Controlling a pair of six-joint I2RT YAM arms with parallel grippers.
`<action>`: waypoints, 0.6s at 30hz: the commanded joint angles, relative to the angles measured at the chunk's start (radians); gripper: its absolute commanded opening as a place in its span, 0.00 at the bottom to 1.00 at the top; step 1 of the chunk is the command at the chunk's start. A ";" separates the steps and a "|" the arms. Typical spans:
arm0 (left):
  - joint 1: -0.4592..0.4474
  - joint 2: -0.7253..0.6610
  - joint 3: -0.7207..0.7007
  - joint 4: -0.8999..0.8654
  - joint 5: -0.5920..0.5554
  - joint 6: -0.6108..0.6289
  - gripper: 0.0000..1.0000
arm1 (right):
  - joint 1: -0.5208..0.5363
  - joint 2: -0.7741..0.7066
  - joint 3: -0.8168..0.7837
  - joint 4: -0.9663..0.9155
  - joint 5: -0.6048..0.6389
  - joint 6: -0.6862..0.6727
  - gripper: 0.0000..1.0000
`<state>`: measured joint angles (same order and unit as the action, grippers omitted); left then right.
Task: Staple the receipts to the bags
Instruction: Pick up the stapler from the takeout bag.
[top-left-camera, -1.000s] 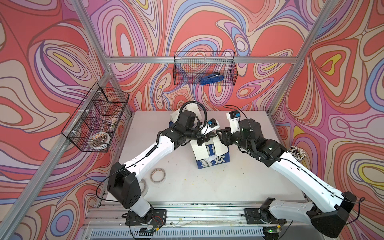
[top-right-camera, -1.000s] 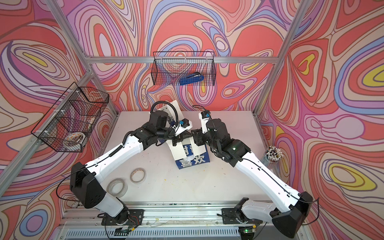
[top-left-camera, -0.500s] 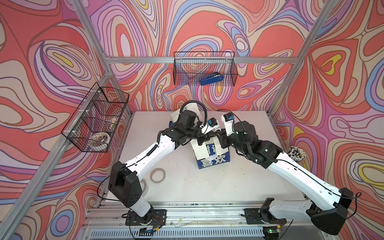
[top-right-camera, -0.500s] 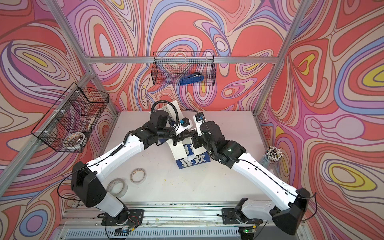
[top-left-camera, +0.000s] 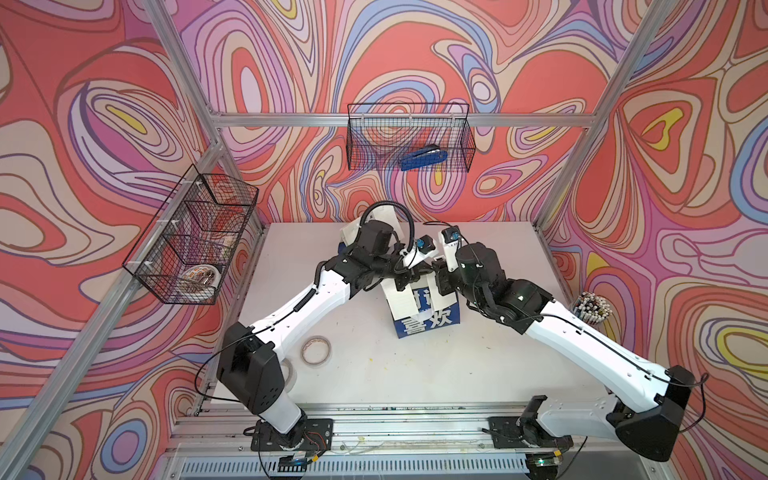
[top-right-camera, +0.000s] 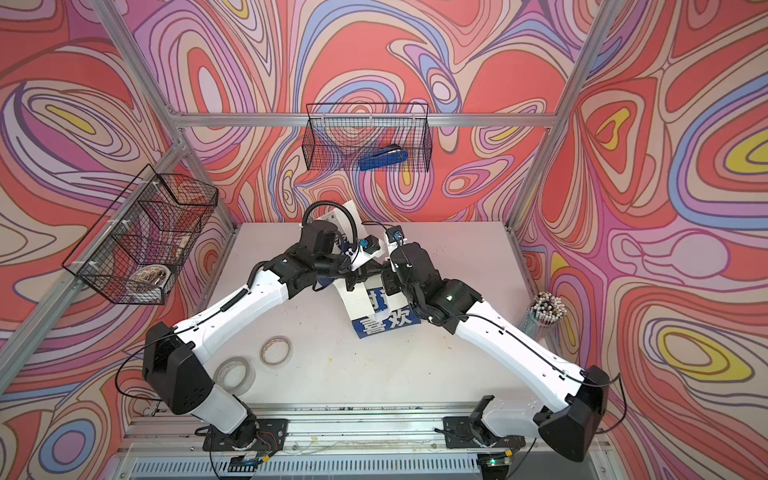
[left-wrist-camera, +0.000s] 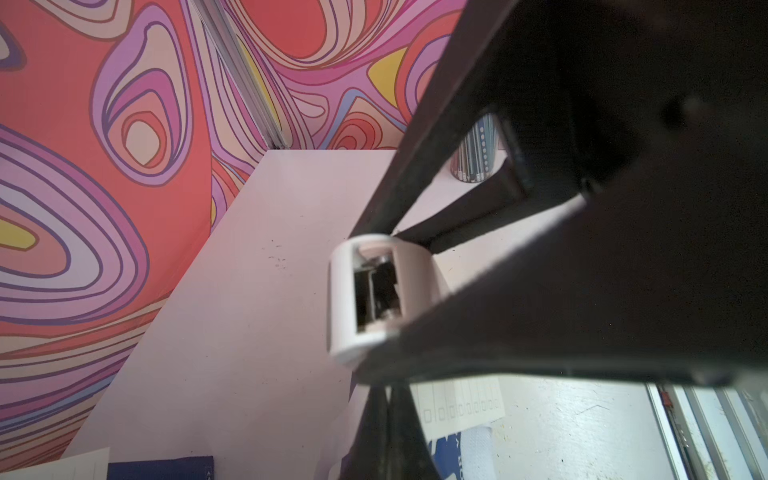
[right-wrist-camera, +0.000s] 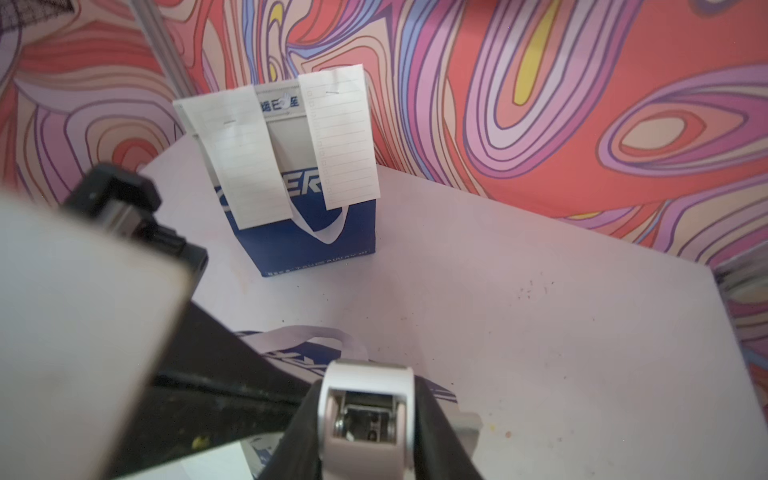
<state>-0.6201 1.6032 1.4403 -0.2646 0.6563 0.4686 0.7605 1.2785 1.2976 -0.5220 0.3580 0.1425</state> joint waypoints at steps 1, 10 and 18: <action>0.002 -0.008 0.046 0.062 0.034 0.006 0.00 | 0.003 -0.021 0.006 0.028 0.002 0.009 0.23; 0.002 -0.038 0.050 -0.138 -0.072 0.205 0.00 | 0.002 -0.111 -0.025 0.122 0.043 0.064 0.14; 0.002 -0.011 0.110 -0.285 -0.080 0.400 0.00 | -0.190 -0.121 0.035 -0.116 0.042 0.247 0.04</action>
<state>-0.6212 1.5917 1.4929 -0.4519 0.5842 0.7425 0.6685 1.1595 1.2945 -0.5011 0.3927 0.2768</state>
